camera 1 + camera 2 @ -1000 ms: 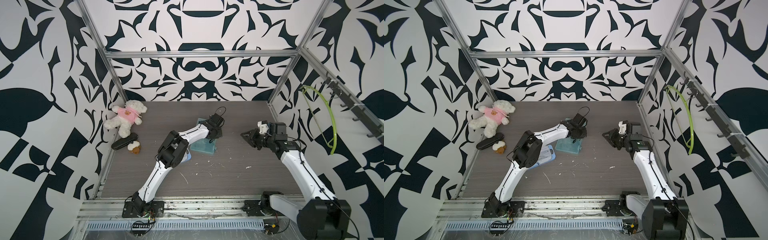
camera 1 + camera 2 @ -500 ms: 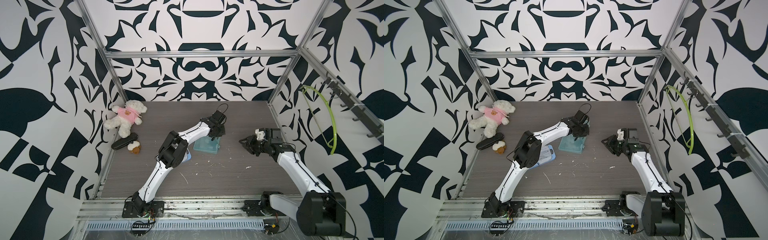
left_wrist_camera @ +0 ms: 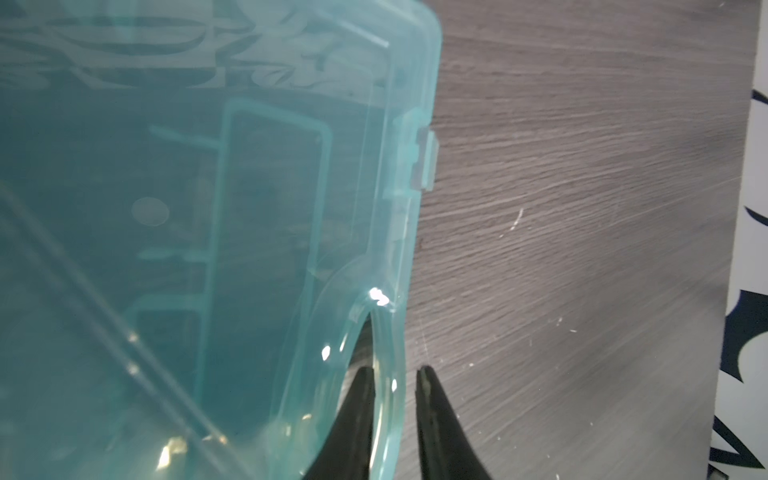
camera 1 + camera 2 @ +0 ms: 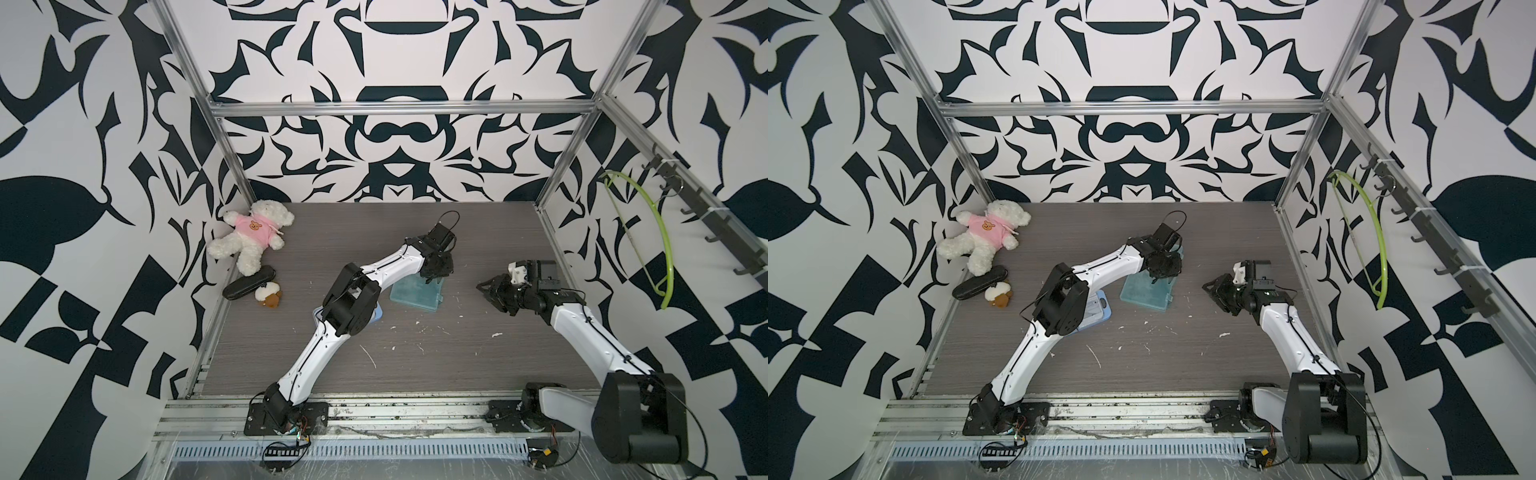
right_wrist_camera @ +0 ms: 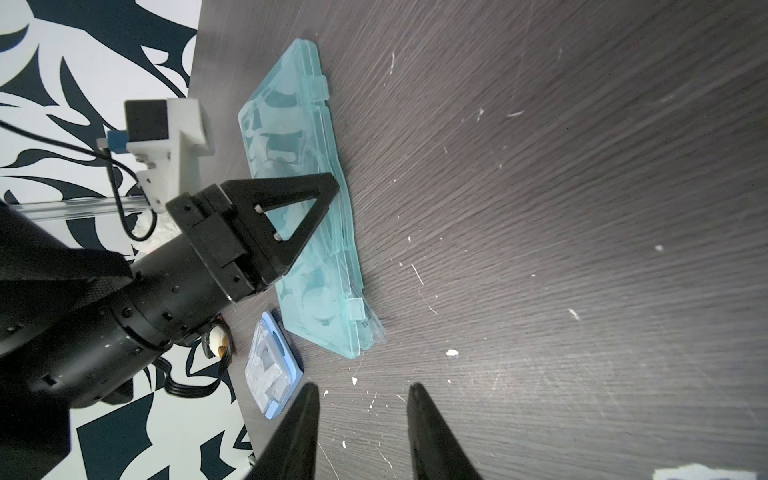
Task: Open the ruler set and take out the ruler
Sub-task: Open the ruler set box at the center of the board.
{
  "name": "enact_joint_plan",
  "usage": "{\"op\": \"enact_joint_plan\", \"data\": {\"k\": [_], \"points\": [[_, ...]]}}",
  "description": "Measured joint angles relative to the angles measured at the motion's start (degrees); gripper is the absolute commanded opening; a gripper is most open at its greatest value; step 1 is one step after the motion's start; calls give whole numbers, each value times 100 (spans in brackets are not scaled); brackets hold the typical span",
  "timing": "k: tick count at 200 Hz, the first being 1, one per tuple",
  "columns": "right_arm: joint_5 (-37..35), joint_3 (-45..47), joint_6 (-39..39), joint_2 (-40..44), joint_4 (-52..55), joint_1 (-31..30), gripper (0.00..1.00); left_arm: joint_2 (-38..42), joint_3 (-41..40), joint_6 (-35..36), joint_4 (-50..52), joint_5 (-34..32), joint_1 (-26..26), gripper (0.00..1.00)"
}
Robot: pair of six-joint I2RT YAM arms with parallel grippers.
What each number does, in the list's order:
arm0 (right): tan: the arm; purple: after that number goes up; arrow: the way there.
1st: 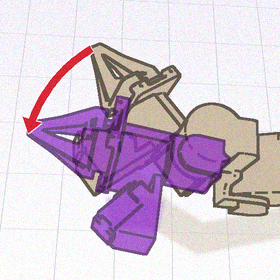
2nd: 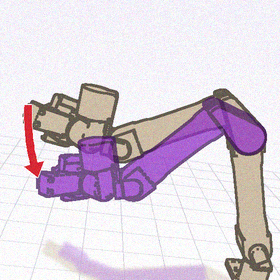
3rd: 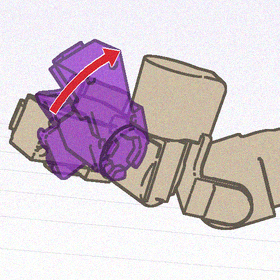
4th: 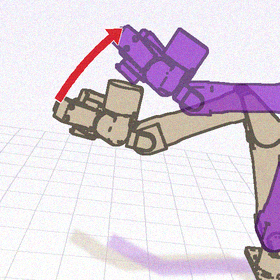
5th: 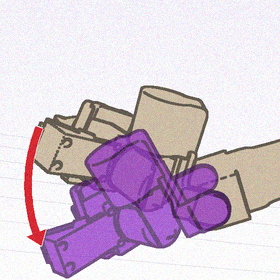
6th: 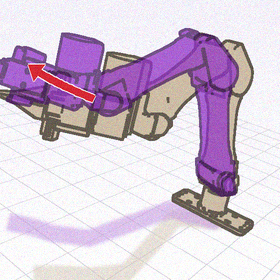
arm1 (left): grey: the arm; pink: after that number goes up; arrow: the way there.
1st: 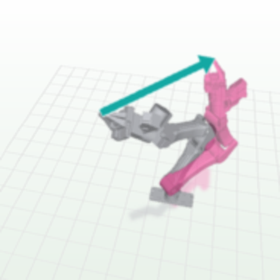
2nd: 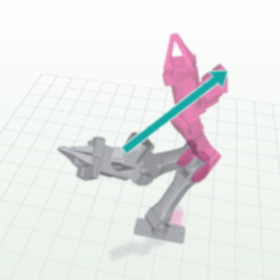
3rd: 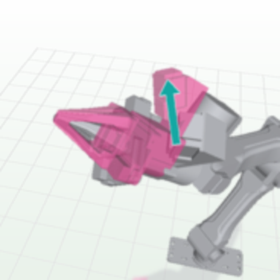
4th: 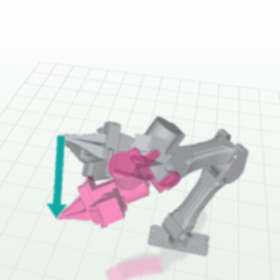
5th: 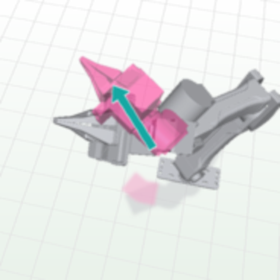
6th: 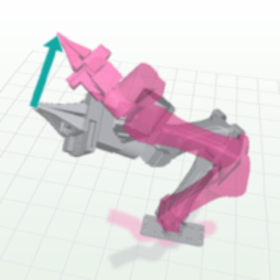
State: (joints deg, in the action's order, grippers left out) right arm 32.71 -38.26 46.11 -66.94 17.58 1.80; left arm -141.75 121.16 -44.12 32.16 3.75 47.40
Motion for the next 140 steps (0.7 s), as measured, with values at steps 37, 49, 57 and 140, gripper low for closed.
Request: {"op": "enact_joint_plan", "data": {"k": [37,49,57,140], "points": [[-4,22,0,0,-28,0,37,-15,0,0,26,13,20,18],[-13,22,0,0,-35,0,37,-15,0,2,26,11,24,17],[-17,24,0,0,-37,0,37,-15,0,4,28,9,26,17],[-37,212,13,-2,-243,0,37,42,13,133,157,-127,170,14]]}}
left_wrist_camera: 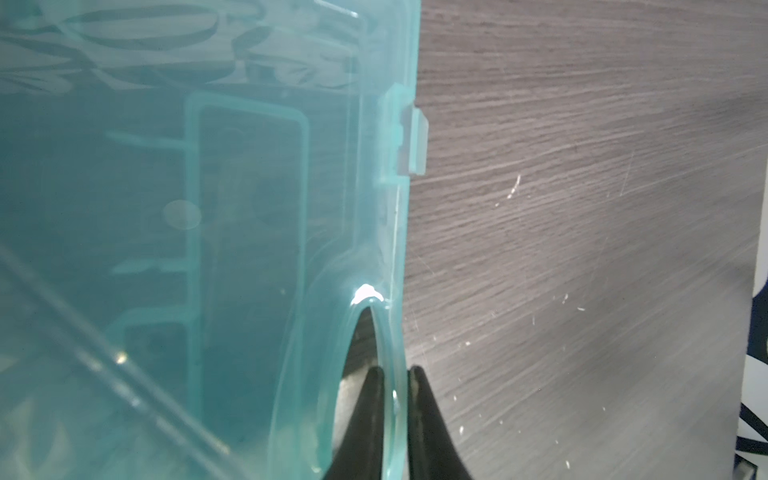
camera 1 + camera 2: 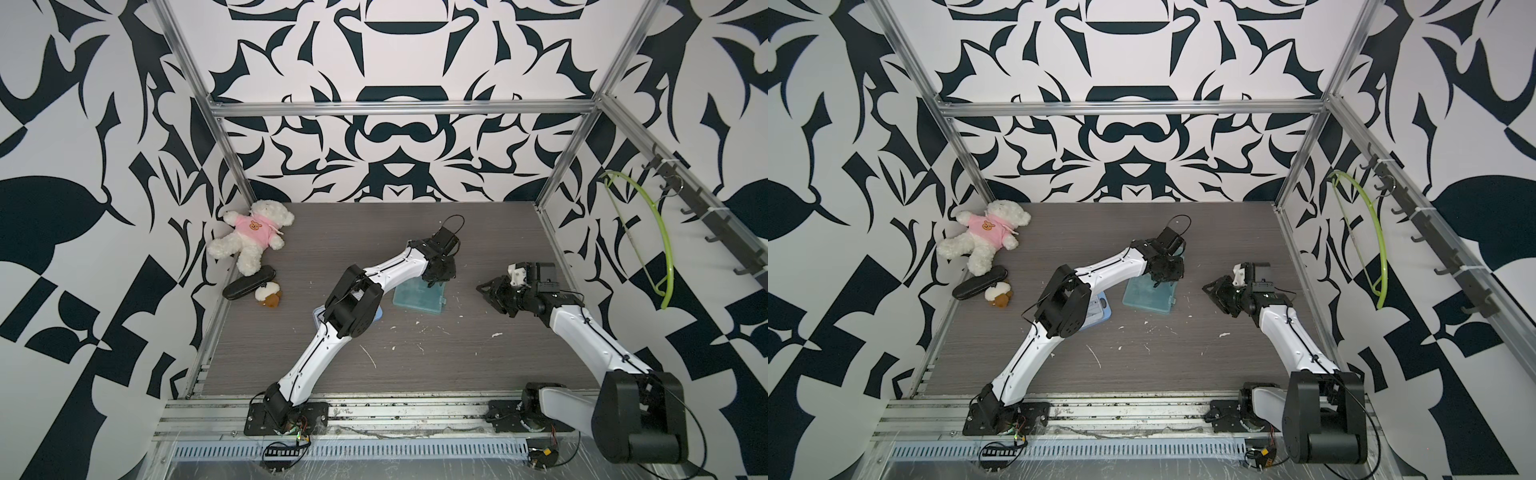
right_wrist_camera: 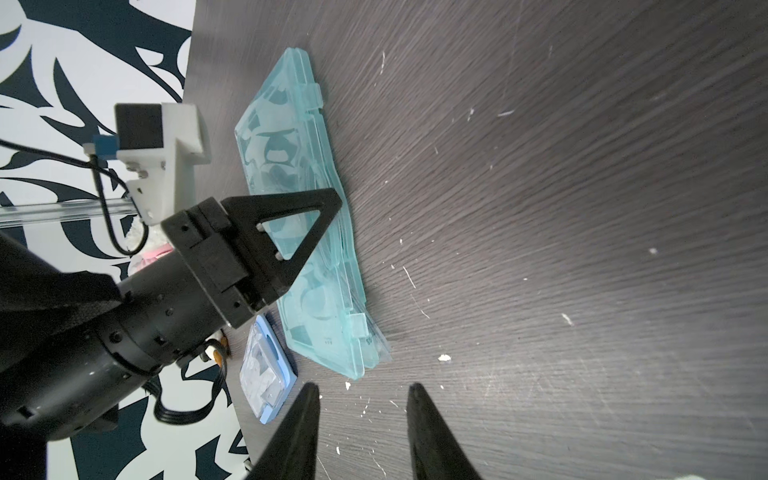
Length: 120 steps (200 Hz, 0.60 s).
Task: Open the ruler set and take out the ruler
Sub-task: Open the ruler set box at the center of the board.
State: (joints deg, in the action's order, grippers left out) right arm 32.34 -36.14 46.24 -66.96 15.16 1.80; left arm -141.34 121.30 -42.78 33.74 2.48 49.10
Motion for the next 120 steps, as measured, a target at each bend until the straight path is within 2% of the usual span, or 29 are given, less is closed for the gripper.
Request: {"op": "enact_joint_plan", "data": {"k": [83,120], "points": [[4,33,7,-22,-68,0,37,96,168,42,184,-17,42,20],[4,37,7,-66,-96,0,37,103,238,50,212,-15,44,18]]}}
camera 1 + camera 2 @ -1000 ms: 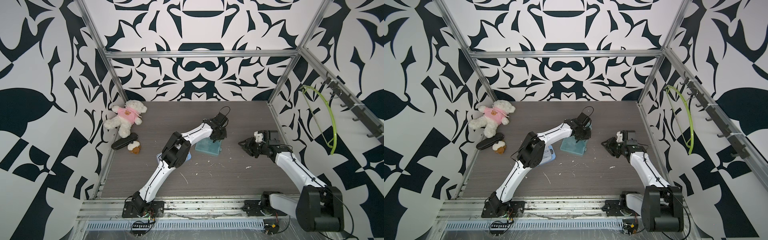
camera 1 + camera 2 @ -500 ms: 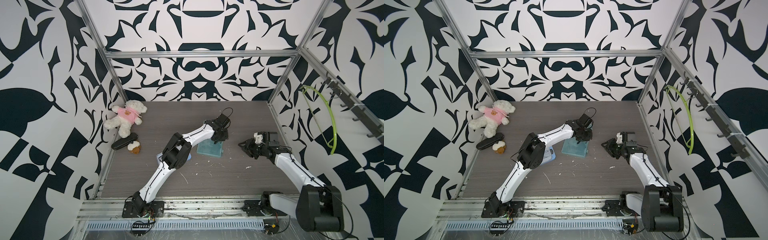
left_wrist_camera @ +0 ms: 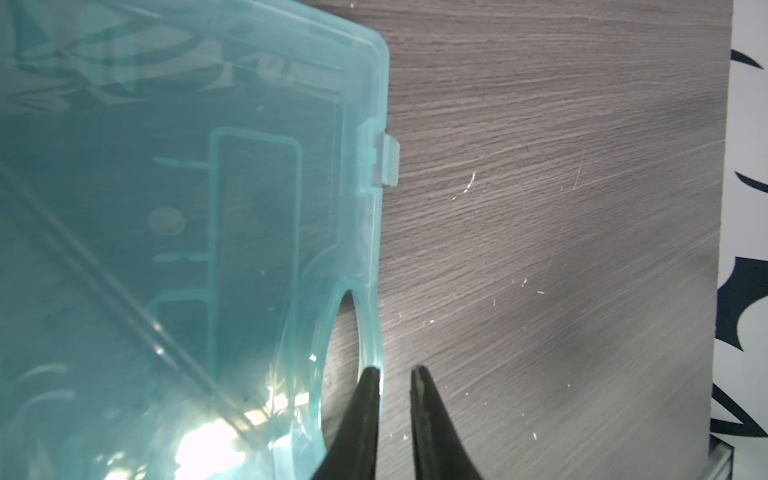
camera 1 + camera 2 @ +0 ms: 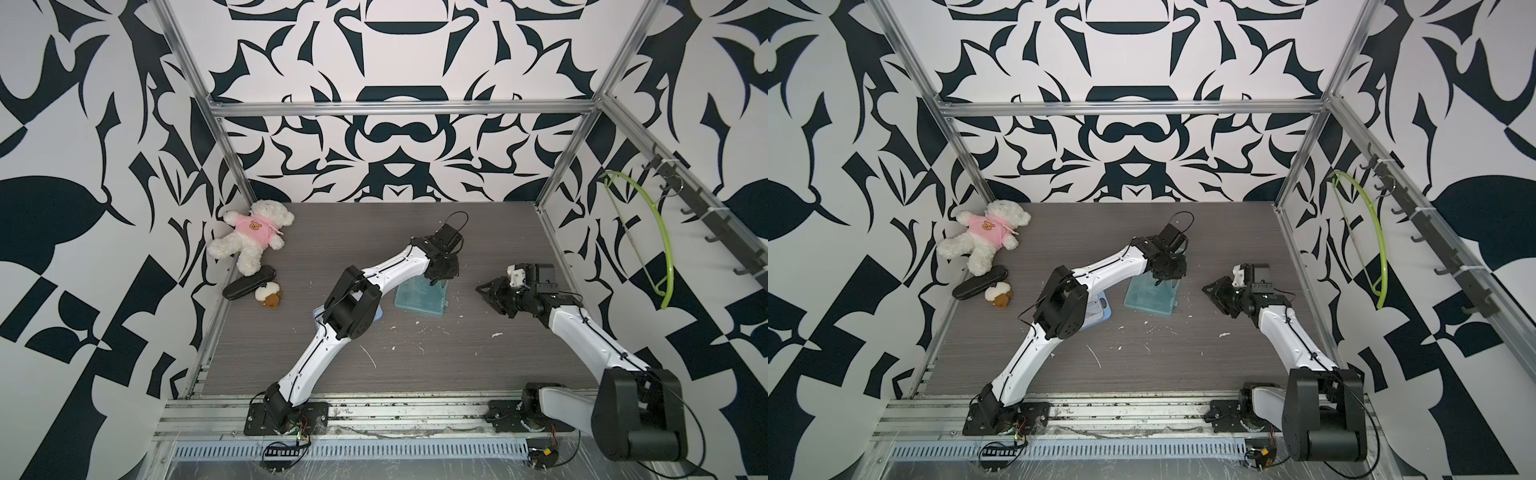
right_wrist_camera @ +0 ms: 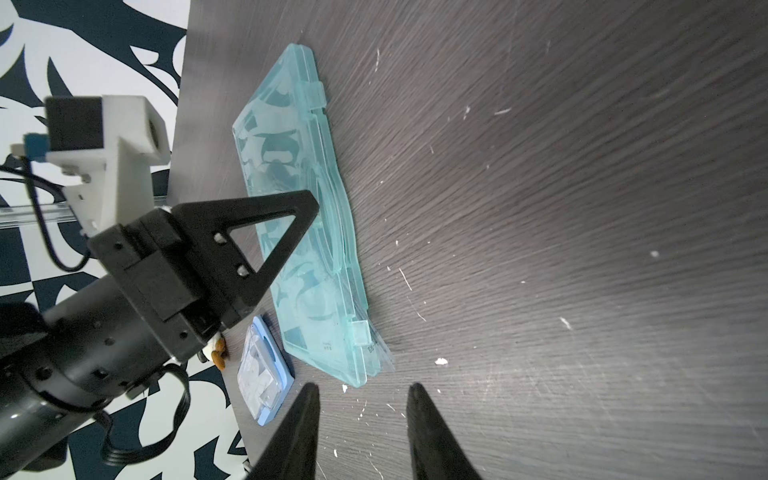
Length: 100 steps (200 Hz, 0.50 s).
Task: Open the ruler set and take out the ruler
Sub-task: Open the ruler set box at the center of the board.
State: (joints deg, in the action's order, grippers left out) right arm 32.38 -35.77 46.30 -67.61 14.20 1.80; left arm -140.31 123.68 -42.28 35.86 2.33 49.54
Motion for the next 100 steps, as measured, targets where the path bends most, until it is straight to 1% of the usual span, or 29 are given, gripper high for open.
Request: {"op": "enact_joint_plan", "data": {"k": [44,100], "points": [[0,39,0,-2,-46,0,37,0,74,42,42,-28,15,19],[2,57,0,-46,-81,0,37,-7,431,352,520,-498,90,20]]}}
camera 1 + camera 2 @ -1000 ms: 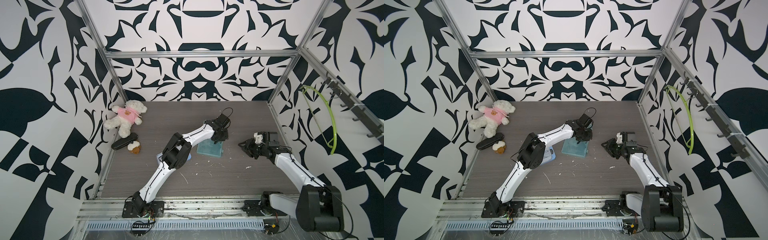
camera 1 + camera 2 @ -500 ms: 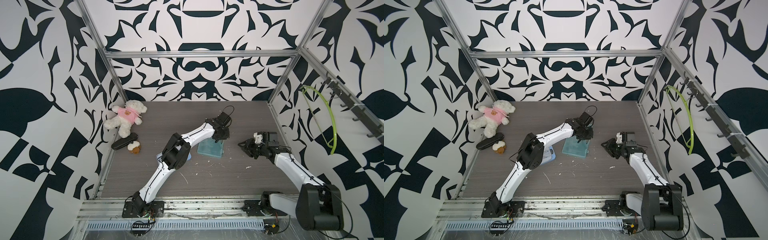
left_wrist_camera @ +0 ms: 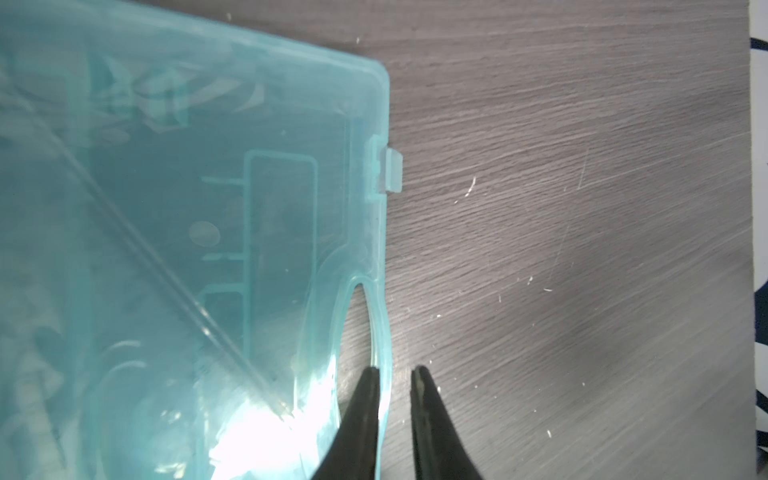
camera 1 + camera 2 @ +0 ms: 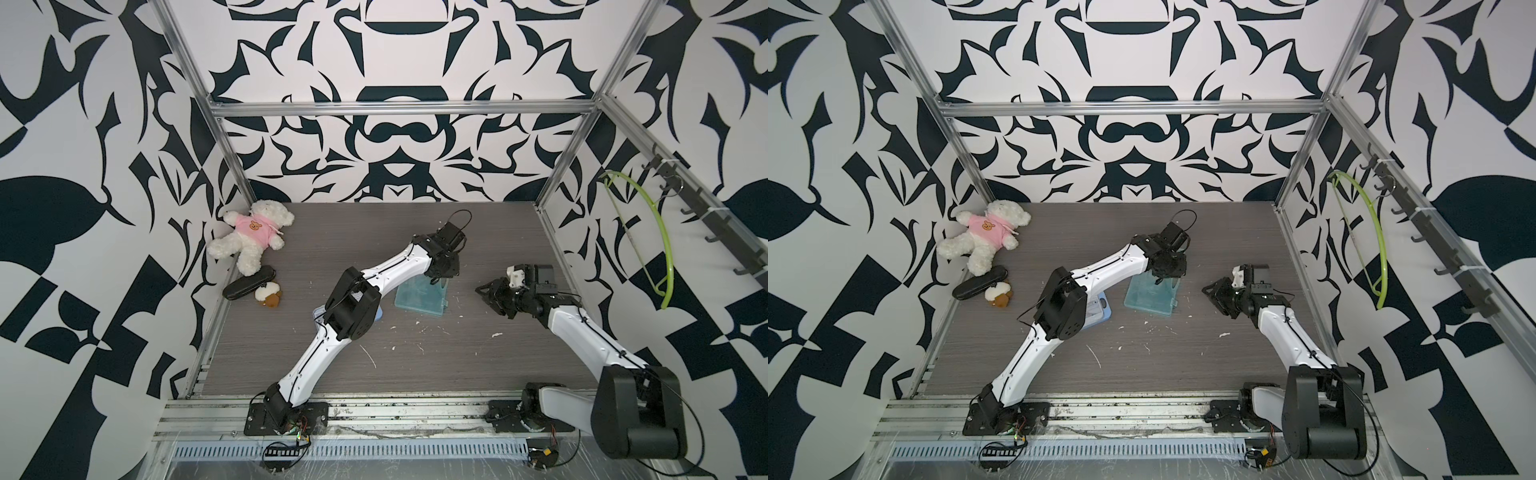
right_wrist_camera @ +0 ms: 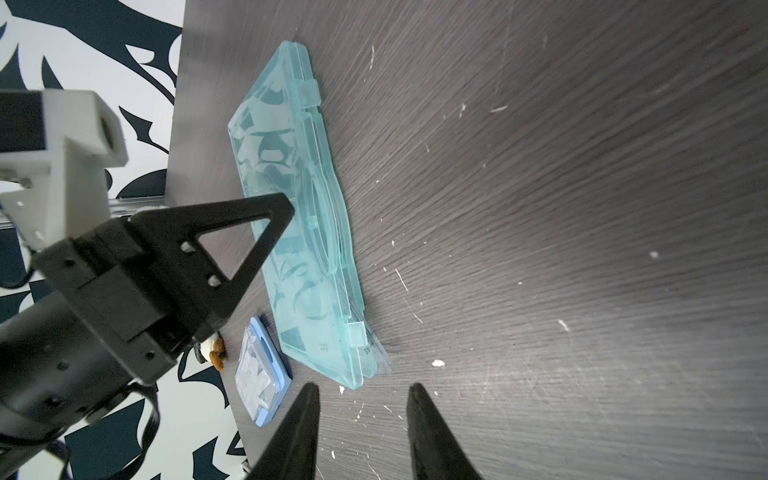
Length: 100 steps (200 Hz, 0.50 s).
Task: Open the ruler set and take out the ruler
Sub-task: Open the ruler set box at the center of the board.
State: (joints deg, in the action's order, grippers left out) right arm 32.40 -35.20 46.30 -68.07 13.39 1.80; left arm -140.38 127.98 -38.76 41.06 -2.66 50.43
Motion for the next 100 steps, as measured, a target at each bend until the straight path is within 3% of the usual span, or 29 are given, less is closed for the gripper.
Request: {"op": "enact_joint_plan", "data": {"k": [100], "points": [[35,85,4,2,-109,0,37,-542,520,332,396,-264,186,28]]}}
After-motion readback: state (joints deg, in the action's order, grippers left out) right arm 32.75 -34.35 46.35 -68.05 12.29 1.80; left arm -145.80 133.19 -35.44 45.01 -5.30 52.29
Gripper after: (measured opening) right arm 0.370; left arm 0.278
